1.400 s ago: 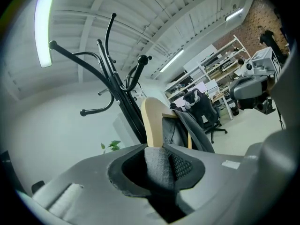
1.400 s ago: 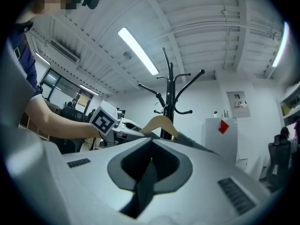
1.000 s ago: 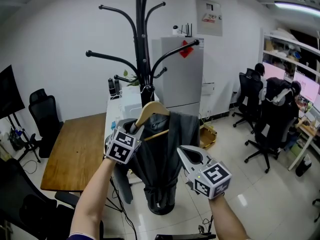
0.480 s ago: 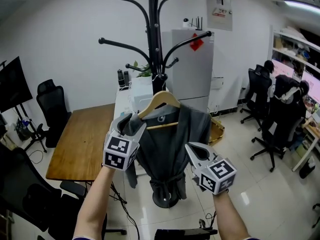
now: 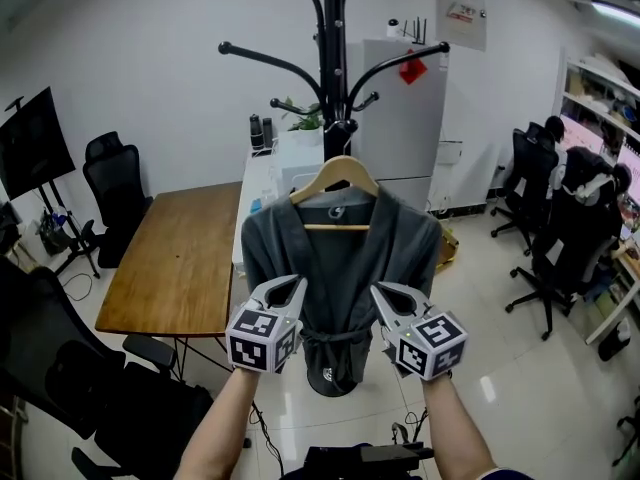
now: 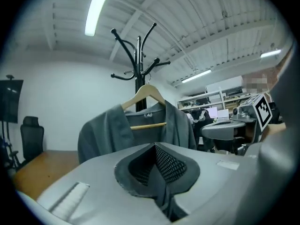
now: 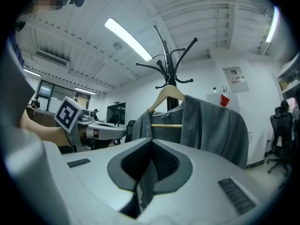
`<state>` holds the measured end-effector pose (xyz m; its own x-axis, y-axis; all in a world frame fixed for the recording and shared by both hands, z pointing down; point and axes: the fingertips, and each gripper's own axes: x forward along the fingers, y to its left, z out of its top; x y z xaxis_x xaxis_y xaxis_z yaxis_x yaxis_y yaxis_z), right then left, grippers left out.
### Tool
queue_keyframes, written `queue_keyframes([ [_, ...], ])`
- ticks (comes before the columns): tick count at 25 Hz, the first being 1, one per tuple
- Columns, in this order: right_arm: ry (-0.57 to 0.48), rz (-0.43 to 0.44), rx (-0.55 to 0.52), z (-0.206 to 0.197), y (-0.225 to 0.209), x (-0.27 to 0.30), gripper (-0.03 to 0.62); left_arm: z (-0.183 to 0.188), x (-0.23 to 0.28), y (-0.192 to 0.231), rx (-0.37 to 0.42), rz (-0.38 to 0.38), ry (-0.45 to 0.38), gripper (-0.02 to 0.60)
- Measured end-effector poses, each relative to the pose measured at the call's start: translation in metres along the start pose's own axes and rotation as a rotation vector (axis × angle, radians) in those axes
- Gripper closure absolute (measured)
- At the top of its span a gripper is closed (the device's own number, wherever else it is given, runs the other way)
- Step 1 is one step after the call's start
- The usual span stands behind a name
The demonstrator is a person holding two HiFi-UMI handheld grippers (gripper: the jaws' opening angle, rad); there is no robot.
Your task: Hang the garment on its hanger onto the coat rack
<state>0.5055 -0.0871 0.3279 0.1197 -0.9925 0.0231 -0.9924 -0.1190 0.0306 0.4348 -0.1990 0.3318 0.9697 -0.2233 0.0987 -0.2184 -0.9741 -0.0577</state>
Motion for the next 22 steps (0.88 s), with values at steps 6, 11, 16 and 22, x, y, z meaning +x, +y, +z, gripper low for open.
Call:
queue_keyframes([
  [6,0.011,0.017,0.014,-0.005,0.005,0.005,0.591,-0.014,-0.003,-0.020,-0.069,-0.048,0.024,0.577],
  [11,0.007,0.031,0.010,-0.004,0.010,0.004,0.591,-0.020,-0.003,-0.033,-0.050,-0.070,0.045,0.577],
  [16,0.013,0.048,0.000,-0.005,0.014,0.003,0.592,-0.023,-0.003,-0.038,-0.051,-0.070,0.059,0.577],
  [22,0.014,0.060,-0.004,-0.004,0.018,0.000,0.592,-0.024,-0.005,-0.039,-0.047,-0.067,0.071,0.577],
])
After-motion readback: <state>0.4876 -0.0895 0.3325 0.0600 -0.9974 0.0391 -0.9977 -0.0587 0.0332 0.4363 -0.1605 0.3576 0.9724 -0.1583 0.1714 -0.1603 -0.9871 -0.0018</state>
